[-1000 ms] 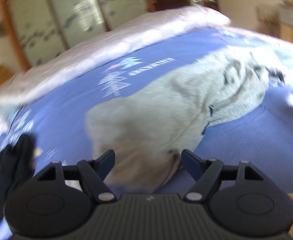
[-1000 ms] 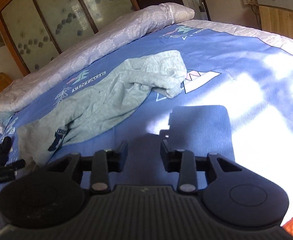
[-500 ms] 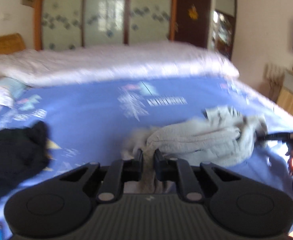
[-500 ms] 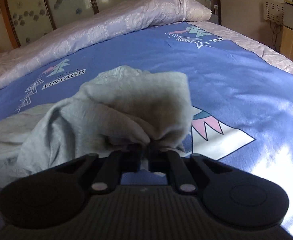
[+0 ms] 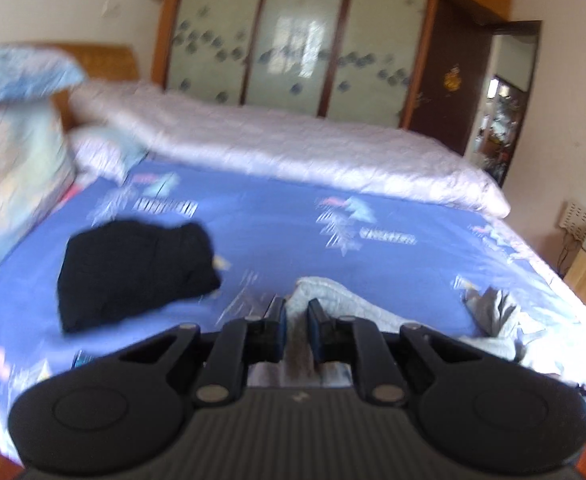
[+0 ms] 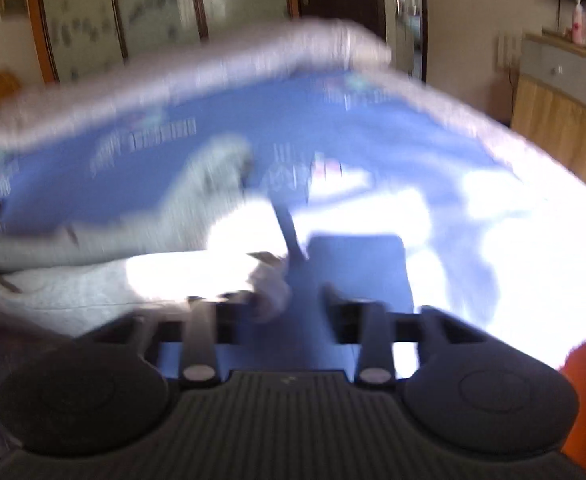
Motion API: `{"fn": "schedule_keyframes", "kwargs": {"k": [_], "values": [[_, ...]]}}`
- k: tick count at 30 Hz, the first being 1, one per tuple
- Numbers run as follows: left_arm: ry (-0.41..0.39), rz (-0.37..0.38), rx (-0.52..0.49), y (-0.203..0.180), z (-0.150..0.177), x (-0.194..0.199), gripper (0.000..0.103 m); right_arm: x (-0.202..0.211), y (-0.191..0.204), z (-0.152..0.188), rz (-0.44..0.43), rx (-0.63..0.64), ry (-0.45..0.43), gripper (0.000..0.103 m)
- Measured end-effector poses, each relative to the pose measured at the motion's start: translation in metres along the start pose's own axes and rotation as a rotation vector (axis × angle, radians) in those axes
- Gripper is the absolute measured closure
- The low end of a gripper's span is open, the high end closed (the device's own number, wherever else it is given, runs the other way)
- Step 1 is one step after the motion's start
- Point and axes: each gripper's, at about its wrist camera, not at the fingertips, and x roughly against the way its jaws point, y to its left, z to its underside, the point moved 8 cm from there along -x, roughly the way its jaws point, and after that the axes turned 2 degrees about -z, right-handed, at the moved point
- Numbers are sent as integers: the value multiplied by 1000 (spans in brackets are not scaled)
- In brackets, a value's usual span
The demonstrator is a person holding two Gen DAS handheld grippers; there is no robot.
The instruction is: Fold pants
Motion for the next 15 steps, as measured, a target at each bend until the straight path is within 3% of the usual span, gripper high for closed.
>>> {"fn": "schedule_keyframes", "kwargs": {"k": [2,4,7,10,12,15], "values": [[34,-21,23,10,14,-2,92,6,1,-2,-44,-34,-11,43],[40,-21,46,18,22,0,92,17,-5,-18,-109,-120,-81,43],[13,-22,72,27,24,10,92,21,-7,-61,-284,-285,-179,43],[-36,-42,89,33,15,24,92,5,17,-101,-413,-343,-217,43],[-64,-67,91,37,9,32,92,-17,42,-114,-483,-334,-185,44],[-87,-98,97,45,3,43,92,-67,63,-116,-436,-329,-84,51]]}}
